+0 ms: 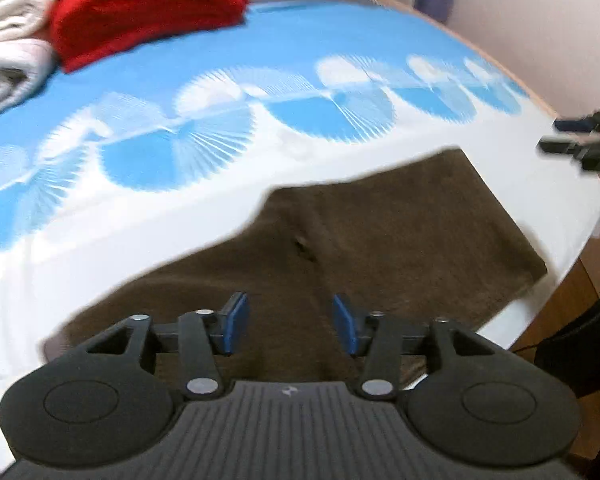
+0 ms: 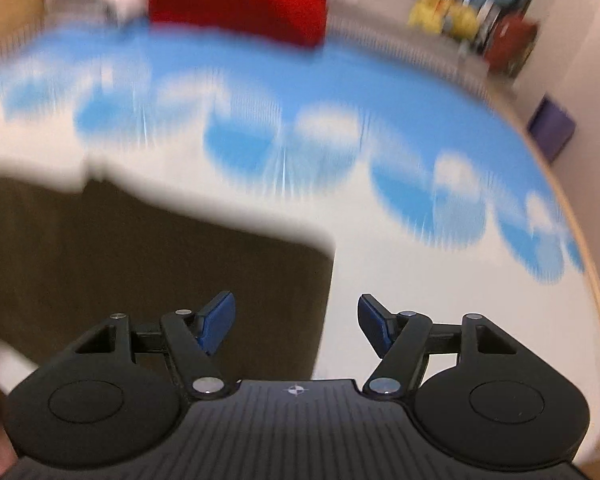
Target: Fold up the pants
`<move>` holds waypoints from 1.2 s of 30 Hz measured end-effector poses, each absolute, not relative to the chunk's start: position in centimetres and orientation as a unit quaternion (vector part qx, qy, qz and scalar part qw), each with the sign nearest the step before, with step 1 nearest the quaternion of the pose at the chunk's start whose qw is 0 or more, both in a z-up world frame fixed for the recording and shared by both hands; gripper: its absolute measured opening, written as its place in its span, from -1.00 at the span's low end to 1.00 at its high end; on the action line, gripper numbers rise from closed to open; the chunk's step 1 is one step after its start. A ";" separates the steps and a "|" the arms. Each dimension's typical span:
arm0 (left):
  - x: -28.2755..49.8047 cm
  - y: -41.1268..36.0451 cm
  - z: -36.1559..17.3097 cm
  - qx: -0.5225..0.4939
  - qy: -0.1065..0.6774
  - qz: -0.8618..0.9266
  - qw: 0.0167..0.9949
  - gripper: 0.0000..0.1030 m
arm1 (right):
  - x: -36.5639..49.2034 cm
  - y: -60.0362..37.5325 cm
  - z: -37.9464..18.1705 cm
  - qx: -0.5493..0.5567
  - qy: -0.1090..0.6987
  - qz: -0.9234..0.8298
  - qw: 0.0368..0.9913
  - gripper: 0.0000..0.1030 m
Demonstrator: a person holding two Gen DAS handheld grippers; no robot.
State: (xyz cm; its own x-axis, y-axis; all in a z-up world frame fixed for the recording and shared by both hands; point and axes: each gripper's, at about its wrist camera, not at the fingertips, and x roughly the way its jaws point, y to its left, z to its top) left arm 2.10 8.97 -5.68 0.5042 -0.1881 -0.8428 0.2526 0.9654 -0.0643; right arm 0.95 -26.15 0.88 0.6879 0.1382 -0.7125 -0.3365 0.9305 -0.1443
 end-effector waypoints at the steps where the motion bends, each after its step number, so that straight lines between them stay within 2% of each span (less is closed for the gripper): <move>1: 1.9 10.2 -5.3 0.034 0.475 -0.122 0.871 0.27 | 1.2 -26.5 2.3 -0.129 0.353 0.136 0.917 0.39; 5: 1.5 15.6 -6.8 0.013 0.470 -0.059 0.881 0.52 | 2.0 -27.7 2.7 -0.123 0.325 0.136 0.928 0.44; 8: 2.7 19.5 -8.6 -0.020 0.526 0.001 0.850 0.55 | 2.7 -27.8 -0.5 -0.124 0.359 0.119 0.917 0.42; 10: 3.1 21.5 -9.6 -0.031 0.533 0.034 0.845 0.67 | 3.1 -26.7 -1.4 -0.162 0.377 0.119 0.904 0.29; 13: 3.8 23.7 -11.1 -0.043 0.551 0.065 0.831 0.76 | 3.2 -26.2 -1.3 -0.160 0.370 0.132 0.906 0.35; 20: 3.6 28.7 -15.0 -0.112 0.601 0.070 0.788 0.77 | 5.3 -26.2 -3.2 -0.143 0.422 0.125 0.887 0.35; 25: 4.3 29.1 -17.5 -0.158 0.629 0.026 0.761 0.77 | 5.8 -26.2 -3.4 -0.141 0.428 0.126 0.884 0.35; 32: 5.4 28.2 -18.4 -0.145 0.627 0.011 0.765 0.80 | 6.2 -26.7 -3.5 -0.134 0.430 0.128 0.884 0.35; 34: 5.3 27.7 -18.1 -0.128 0.623 0.008 0.771 0.69 | 6.2 -26.8 -3.6 -0.136 0.431 0.129 0.883 0.35; 36: 5.5 27.1 -18.0 -0.116 0.620 0.002 0.776 0.40 | 6.2 -26.8 -3.6 -0.139 0.432 0.130 0.882 0.35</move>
